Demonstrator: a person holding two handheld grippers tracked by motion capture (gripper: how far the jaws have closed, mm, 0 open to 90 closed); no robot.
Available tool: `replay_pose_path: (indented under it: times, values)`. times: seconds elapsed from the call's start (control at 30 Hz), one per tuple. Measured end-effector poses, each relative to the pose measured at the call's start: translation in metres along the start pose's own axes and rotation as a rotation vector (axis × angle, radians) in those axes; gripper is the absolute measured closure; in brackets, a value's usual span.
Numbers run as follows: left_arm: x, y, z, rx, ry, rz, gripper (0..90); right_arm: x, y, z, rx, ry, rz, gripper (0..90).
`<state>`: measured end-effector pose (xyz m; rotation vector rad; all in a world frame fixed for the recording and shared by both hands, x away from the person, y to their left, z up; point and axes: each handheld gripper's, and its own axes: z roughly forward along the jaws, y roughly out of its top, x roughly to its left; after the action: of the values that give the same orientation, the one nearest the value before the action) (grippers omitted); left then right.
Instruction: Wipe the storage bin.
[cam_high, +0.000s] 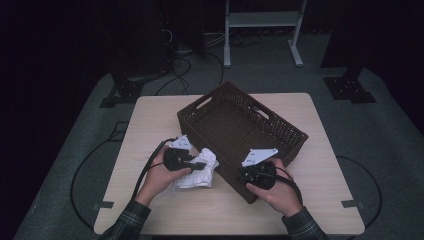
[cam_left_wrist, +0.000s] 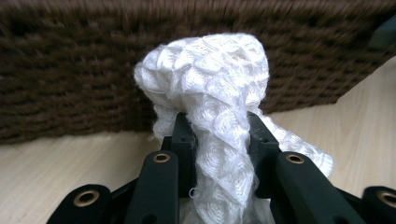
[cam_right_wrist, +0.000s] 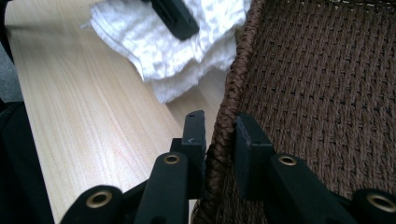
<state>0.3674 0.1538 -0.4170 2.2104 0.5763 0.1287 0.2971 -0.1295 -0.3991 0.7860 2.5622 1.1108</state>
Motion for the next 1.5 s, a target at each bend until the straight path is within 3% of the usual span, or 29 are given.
replay_pose_path:
  times: [0.17,0.33,1.0,1.27,1.5]
  values:
    - [-0.002,0.005,-0.008,-0.050,-0.012,-0.009,69.5,0.000,0.000,0.000,0.000,0.001,-0.001,75.3]
    - [-0.008,0.007,-0.008,-0.058,-0.023,-0.002,69.5,0.000,0.000,0.000,0.000,0.001,-0.001,75.3]
    - [-0.011,-0.001,0.024,0.056,-0.063,0.013,69.5,0.000,0.000,0.000,0.000,0.002,0.000,75.3]
    - [-0.009,-0.009,0.039,0.120,-0.072,-0.007,69.4,0.000,0.000,0.000,0.000,0.001,0.001,75.4]
    - [-0.006,-0.010,0.039,0.126,-0.056,-0.012,69.4,0.003,0.009,0.008,-0.002,-0.030,0.009,75.6]
